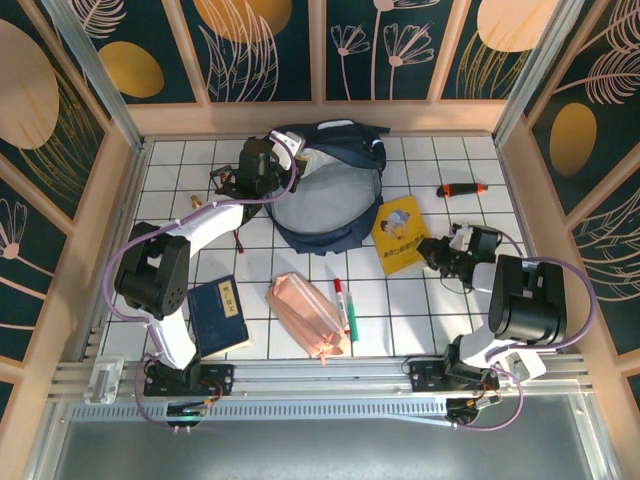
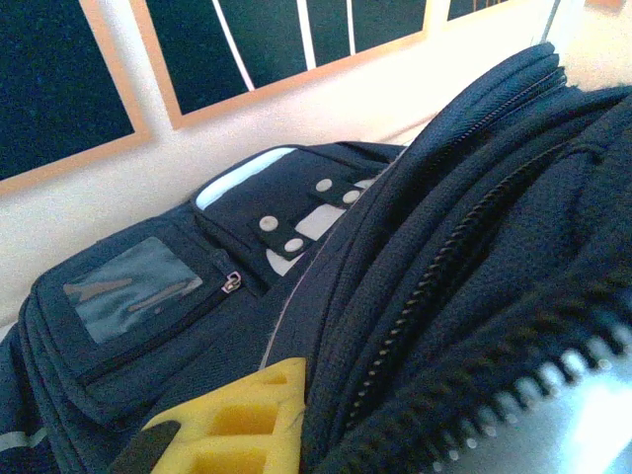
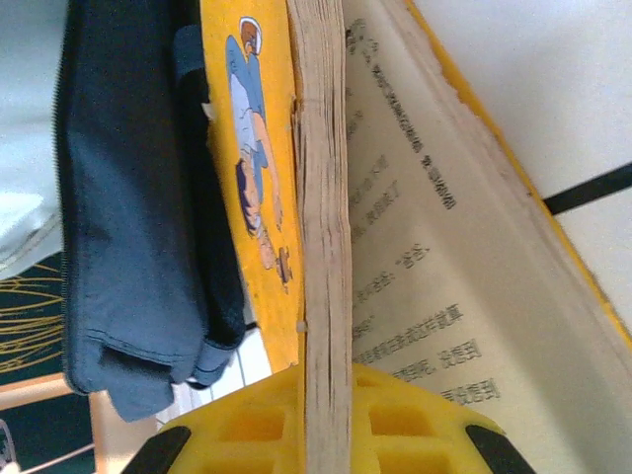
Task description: Pack books, pencil case, and school supplies into a backpack
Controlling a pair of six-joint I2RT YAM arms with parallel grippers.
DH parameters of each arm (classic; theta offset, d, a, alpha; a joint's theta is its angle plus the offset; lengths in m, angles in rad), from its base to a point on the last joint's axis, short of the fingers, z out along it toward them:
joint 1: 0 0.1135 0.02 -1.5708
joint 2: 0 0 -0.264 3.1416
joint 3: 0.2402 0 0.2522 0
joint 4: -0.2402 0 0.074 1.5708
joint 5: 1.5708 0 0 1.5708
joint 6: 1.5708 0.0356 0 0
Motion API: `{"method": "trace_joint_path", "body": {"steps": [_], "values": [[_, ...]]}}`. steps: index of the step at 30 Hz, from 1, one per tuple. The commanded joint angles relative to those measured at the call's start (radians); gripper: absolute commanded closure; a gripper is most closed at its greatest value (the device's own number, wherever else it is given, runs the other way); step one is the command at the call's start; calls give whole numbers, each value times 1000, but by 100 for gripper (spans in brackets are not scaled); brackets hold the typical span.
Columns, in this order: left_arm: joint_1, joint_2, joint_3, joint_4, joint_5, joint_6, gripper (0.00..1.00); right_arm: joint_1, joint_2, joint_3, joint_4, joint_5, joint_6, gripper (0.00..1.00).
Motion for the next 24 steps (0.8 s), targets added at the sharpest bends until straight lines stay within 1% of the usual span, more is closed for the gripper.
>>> {"method": "trace_joint_path", "body": {"steps": [1,4,7,10,13,17,22,24], "values": [[-5,-56,2,14,-6,-21,100,4,-60,-11,116,-58,86,100],[-5,-65,3,20,-22,-35,100,-25,-171,-4,113,-64,165,100],[-5,-79,3,41,-30,-44,100,-54,-271,40,81,-72,224,100],[-4,-80,30,46,-29,-41,100,-48,-316,112,63,-110,278,100],[-5,-77,55,48,-29,-47,100,-14,-354,187,36,-113,311,100],[-4,-62,84,59,-26,-78,100,61,-376,288,-17,-99,323,100],[-5,-43,119,56,-48,-128,100,116,-388,365,-57,-86,352,100],[-4,-38,135,50,-55,-147,100,160,-380,369,-44,-73,376,100]]}}
